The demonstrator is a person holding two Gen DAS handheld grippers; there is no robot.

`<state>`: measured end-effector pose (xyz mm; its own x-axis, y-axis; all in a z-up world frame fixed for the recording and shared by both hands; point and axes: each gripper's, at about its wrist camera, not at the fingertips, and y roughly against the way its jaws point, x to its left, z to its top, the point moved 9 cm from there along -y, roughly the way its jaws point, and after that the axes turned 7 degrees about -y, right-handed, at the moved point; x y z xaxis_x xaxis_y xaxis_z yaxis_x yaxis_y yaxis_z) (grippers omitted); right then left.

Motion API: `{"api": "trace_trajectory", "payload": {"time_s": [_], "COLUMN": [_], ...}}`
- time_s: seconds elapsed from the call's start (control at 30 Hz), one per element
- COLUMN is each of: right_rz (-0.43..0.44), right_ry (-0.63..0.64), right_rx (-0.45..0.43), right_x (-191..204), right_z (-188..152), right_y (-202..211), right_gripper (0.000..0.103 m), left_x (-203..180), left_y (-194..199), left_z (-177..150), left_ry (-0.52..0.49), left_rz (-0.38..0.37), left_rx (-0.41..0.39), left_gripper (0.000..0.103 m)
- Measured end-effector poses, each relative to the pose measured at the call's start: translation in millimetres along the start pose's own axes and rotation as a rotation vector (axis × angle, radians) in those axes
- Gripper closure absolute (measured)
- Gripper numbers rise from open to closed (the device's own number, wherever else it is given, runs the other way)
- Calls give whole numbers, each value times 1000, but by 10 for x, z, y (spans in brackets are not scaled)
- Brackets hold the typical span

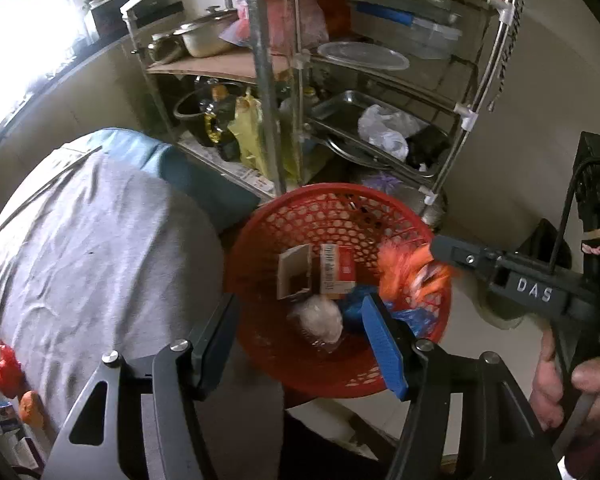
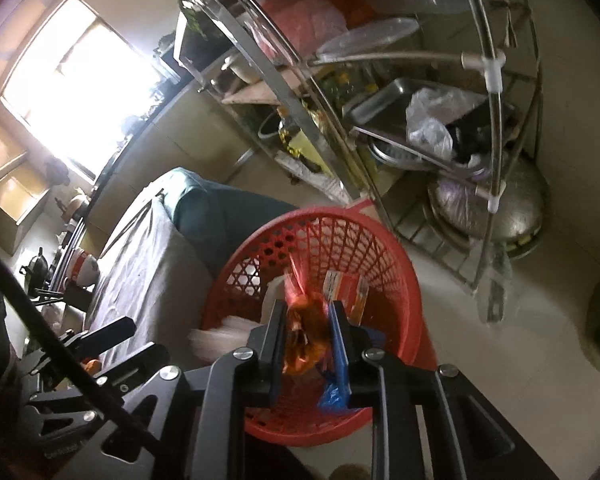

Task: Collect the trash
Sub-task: 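Carry tissue and wrapper to the red basket and open both tools, then return both open tools to the table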

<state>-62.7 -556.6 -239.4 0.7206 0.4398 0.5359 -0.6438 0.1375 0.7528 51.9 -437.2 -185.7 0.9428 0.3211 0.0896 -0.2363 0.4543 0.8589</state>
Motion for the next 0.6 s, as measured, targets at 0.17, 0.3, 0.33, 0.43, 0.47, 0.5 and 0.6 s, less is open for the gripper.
{"api": "trace_trajectory", "payload": {"time_s": [0.17,0.3,0.33,0.43,0.47,0.5,0.6], "right_rz": [12,31,34,61,76,86,113], "right_ry": [4,48,58,78,86,96,157], "right_rx": [-20,-23,-21,0,13,22,48], "right_x": [90,298,352,548,647,722,1064], "right_z": [24,5,-4,-75,-111,-138,-261], "right_y": [57,95,87,35,5,-15,-82], "right_gripper": [77,76,76,76,76,76,76], "left_x": [294,552,627,845,903,1006,1265], "left_y": [171,377,421,524,554,607,744], "left_z": [-89,-287,-366,-631,-689,-810,-1122], "left_ry": [62,105,113,147,160,193,277], "left_rz": [26,67,91,162,170,183,218], "left_rx": [-17,-39,-37,-6,-4,6,29], "left_gripper": [38,37,36,36,36,36,36]}}
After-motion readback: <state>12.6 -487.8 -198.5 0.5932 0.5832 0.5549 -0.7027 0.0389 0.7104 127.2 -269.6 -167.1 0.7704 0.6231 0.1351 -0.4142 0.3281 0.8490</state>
